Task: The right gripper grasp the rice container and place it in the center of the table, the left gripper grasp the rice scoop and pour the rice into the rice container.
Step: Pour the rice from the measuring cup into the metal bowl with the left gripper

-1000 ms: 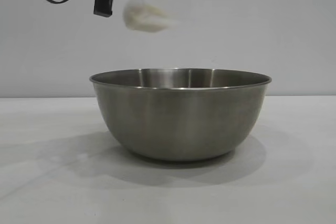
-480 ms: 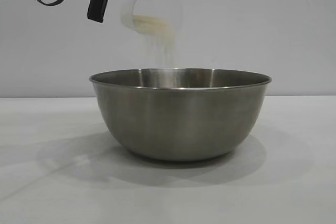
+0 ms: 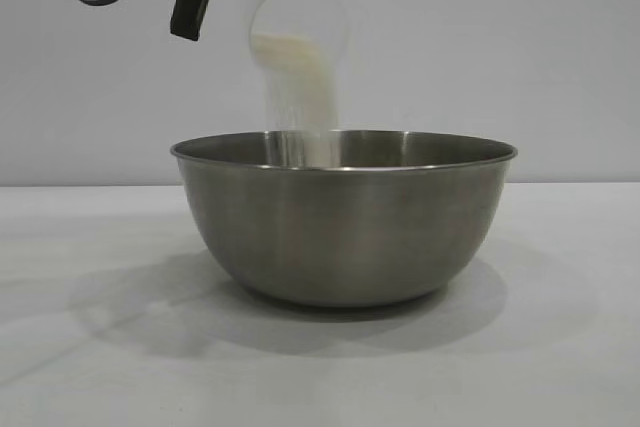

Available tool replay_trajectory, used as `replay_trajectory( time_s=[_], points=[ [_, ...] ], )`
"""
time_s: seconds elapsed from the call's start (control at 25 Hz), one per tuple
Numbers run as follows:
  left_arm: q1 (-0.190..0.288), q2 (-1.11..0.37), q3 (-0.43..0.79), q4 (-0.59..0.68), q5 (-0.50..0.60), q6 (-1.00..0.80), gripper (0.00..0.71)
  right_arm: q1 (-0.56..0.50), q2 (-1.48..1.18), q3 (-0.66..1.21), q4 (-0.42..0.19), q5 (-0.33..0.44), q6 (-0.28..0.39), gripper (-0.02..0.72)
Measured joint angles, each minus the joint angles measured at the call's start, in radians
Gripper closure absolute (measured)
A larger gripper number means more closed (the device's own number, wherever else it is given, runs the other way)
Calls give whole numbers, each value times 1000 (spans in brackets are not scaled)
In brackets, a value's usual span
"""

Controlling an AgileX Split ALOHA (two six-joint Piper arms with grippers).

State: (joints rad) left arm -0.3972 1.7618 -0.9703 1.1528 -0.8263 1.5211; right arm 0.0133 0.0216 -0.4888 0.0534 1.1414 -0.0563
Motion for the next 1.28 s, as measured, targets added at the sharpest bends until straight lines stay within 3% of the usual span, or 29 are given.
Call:
replay_trajectory(
  time_s=[0.36,0.76,0.96,1.16,1.28],
  points=[
    [0,0,0,0,4,263,710,0,0,0,0,0,0,201],
    [-9,0,0,-9,4,342,710,0,0,0,0,0,0,201],
    [-9,0,0,-38,4,103,710,0,0,0,0,0,0,201],
    [-9,0,0,-48,4,-390,710,0,0,0,0,0,0,201],
    [-9,0,0,-118,4,-674,710,0,0,0,0,0,0,201]
  ],
)
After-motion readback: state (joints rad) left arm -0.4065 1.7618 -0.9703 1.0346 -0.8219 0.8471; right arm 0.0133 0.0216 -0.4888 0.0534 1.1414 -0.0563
